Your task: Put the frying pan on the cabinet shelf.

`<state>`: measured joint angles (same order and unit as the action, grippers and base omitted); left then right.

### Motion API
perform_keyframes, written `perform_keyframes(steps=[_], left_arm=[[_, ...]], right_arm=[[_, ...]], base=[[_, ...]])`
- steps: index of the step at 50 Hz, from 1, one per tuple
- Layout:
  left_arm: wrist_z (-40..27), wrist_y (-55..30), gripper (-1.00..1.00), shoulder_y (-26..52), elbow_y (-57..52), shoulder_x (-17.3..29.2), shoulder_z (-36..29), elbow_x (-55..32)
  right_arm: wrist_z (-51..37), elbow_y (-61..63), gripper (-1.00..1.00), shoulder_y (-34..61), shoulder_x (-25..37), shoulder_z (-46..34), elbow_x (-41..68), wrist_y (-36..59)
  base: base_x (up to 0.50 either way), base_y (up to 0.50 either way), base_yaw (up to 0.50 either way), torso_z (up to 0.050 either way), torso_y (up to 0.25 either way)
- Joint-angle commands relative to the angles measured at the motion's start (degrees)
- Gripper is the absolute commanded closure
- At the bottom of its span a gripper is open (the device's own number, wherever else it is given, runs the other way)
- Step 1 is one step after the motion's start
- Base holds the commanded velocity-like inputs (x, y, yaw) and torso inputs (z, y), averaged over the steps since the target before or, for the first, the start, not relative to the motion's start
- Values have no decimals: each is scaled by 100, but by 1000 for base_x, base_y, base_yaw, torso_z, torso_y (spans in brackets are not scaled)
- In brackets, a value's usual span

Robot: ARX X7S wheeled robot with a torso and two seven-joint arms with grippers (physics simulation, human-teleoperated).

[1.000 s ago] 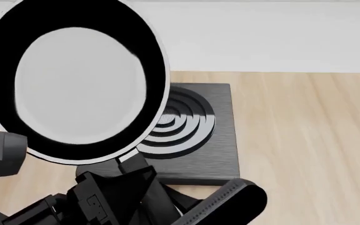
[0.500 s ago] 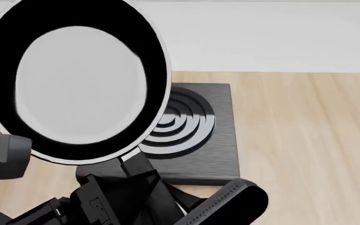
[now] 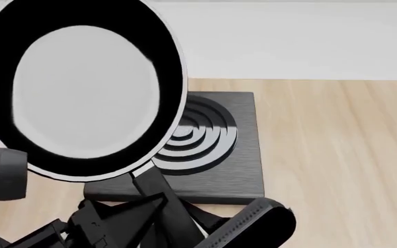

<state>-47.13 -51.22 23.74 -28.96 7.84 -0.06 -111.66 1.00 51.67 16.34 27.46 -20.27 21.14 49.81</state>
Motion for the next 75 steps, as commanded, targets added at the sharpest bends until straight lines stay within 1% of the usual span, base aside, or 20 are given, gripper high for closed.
perform_keyframes(steps=[1,7,8,18,31,34,41,48,52,58,69,75], left_arm=[[79,157,100,-21,115,34,277,437],[73,197,100,2,109,50,239,470],[96,193,100,6,100,62,237,499],[484,204,100,-20,213,132,253,850],[731,389,100,80,475,199,378,944],[750,527,100,309,601,210,501,875],[835,827,100,504,925,295,829,794],[823,960,100,941,1412,526,998,706],[873,1056,100,1248,1781,667,1099,710],[951,1208,100,1413,2089,774,1240,764],[1001,1435,100,2013,2879,1053,1511,573],[836,1645,100,1996,2968,1161,1807,404]], right_arm=[[125,183,100,74,8,-53,211,-131],[127,154,100,67,40,-83,200,-164],[138,134,-100,71,33,-43,269,-106],[73,213,-100,44,68,133,395,-39],[-33,396,-100,102,109,293,584,151],[-62,482,-100,118,100,415,687,180],[-196,687,-100,173,154,685,982,330],[-517,810,-100,333,247,875,1466,420],[-703,801,-100,380,335,894,1672,393],[-913,776,-100,424,444,936,1926,292],[-1007,688,-100,364,543,811,1962,59],[-1067,671,-100,376,557,778,2022,32]], base=[[0,0,0,0,0],[0,0,0,0,2],[0,0,0,0,0],[0,0,0,1,1],[0,0,0,1,2],[0,0,0,0,0],[0,0,0,0,1],[0,0,0,1,3],[0,0,0,0,0],[0,0,0,0,2],[0,0,0,1,2],[0,0,0,0,2]])
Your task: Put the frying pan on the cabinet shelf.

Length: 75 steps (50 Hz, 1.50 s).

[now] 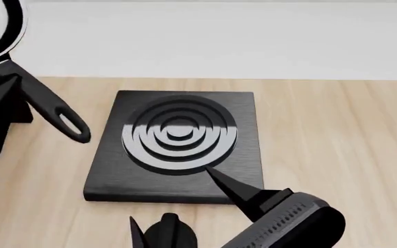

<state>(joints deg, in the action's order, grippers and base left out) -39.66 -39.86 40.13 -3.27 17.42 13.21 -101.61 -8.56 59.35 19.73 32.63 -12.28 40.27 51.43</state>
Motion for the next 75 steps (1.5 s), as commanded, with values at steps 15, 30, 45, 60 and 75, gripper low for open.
perform_keyframes(steps=[15,30,45,60,75], left_arm=[[509,752,100,200,1267,291,949,-933],[720,849,100,18,1554,339,1095,-947],[846,883,100,-304,1468,352,1221,-946],[1052,875,100,-548,1473,393,1278,-890],[1156,852,-100,-728,1245,443,1326,-856]], right_arm=[[-164,-165,-100,11,93,-110,161,-303],[-250,-207,-100,61,155,-241,232,-386],[-304,-255,-100,121,179,-396,266,-449],[-345,-311,-100,121,213,-488,292,-506],[-331,-371,-100,39,297,-526,256,-670]], base=[[0,0,0,1,2],[0,0,0,0,1],[0,0,1,1,2],[0,0,4,0,2],[0,0,4,-1,1]])
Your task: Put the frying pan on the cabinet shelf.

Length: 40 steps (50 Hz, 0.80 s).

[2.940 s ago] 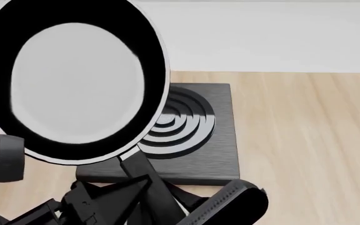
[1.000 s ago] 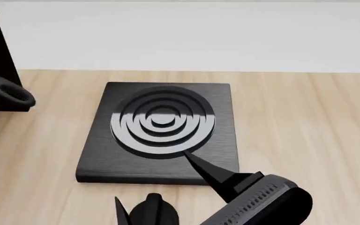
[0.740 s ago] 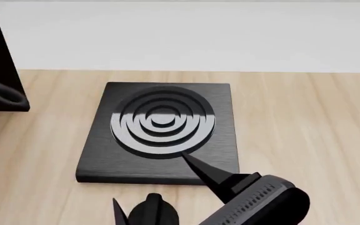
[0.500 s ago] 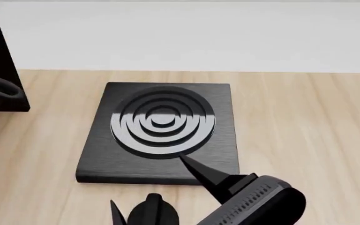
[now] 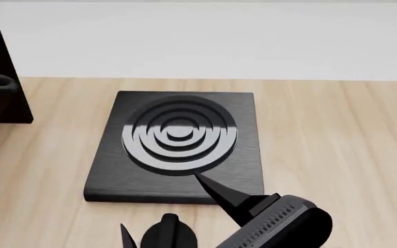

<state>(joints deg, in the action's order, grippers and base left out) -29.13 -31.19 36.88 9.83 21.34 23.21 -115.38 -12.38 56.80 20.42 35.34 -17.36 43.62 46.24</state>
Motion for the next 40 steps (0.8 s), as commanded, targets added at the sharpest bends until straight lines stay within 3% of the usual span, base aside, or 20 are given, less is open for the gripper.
perform_keyframes(steps=[1,23,40], left_arm=[[86,-10,-100,-414,-89,50,327,523],[285,-189,-100,-869,-490,94,288,614],[502,-512,-100,-1879,-1306,67,329,699]], right_arm=[[49,-118,-100,-31,29,-23,-77,-155],[-96,-43,-100,22,115,1,128,-163],[-132,-73,-100,-15,190,-34,112,-295]], base=[[0,0,4,0,0],[0,0,3,-1,0],[0,0,2,-1,0]])
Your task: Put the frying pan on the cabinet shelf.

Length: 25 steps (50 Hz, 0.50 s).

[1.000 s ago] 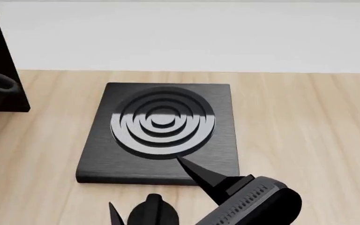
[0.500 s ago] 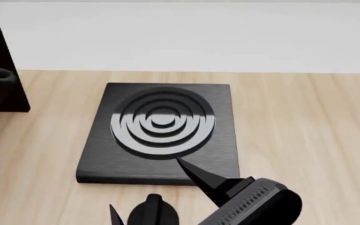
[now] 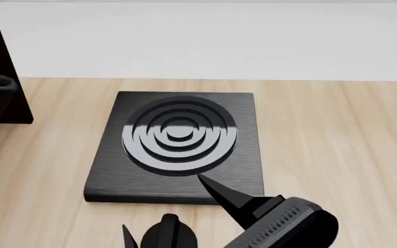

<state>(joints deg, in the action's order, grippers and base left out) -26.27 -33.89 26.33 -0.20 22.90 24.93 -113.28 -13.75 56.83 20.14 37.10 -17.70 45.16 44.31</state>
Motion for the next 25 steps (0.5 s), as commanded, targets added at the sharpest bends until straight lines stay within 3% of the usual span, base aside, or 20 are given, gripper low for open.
perform_keyframes(steps=[1,12,25], left_arm=[[208,-255,-100,-855,-349,-93,153,484],[296,-477,-100,-1242,-1124,-31,123,543],[922,-717,-100,-1447,-1847,220,-101,1617]], right_arm=[[5,-79,-100,7,15,-2,-38,-110],[-9,-117,-100,-16,51,-31,-50,-185],[-121,-154,-100,76,101,-186,-106,-22]], base=[[0,0,4,0,0],[0,0,0,-1,0],[0,0,0,0,0]])
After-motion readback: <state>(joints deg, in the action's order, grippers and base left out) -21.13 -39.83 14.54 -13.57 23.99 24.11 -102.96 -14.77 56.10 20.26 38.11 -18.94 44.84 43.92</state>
